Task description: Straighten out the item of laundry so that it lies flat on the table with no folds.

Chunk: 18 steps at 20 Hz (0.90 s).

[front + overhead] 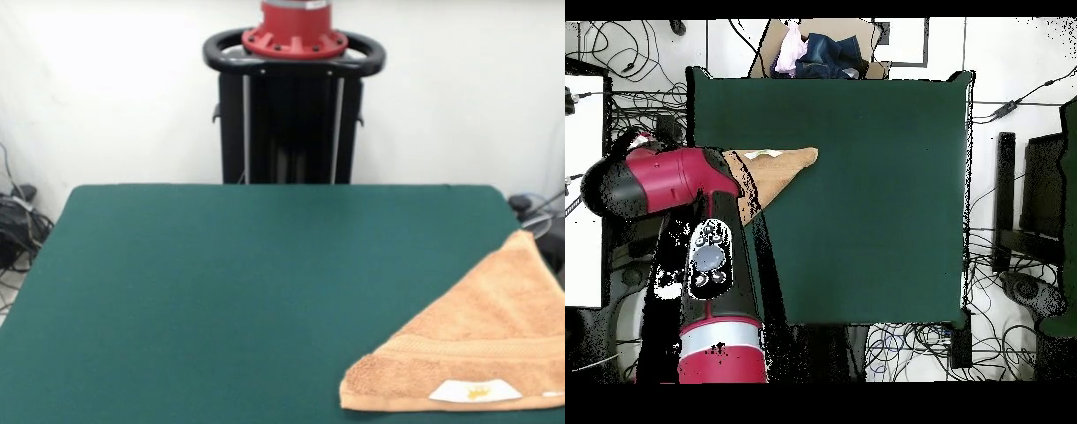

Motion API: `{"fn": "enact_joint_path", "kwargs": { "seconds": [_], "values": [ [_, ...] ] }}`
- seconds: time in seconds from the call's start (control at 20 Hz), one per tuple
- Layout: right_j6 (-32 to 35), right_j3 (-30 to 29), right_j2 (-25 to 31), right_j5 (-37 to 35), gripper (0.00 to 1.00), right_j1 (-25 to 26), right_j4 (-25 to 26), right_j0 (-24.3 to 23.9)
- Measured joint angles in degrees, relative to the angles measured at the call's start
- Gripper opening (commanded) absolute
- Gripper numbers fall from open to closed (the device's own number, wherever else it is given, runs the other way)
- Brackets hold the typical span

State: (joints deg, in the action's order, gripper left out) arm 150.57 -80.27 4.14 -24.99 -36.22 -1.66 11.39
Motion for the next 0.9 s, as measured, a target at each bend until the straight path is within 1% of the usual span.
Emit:
{"fn": "enact_joint_path", "kwargs": {
  "seconds": [0.15,0.45,0.55,0.7,0.9],
  "values": [
    [0.0,0.0,-0.1,0.0,0.00,0.0,0.7,0.0],
    [0.0,-0.7,0.7,0.0,0.00,0.0,-0.7,-1.6],
    [0.0,-2.5,3.6,0.0,0.00,-0.4,-4.2,-4.5],
    [0.0,-4.5,6.2,0.0,0.00,-0.4,-7.4,-7.5],
    [0.0,-6.1,7.5,0.0,0.00,-0.1,-8.2,-9.8]
  ]
}}
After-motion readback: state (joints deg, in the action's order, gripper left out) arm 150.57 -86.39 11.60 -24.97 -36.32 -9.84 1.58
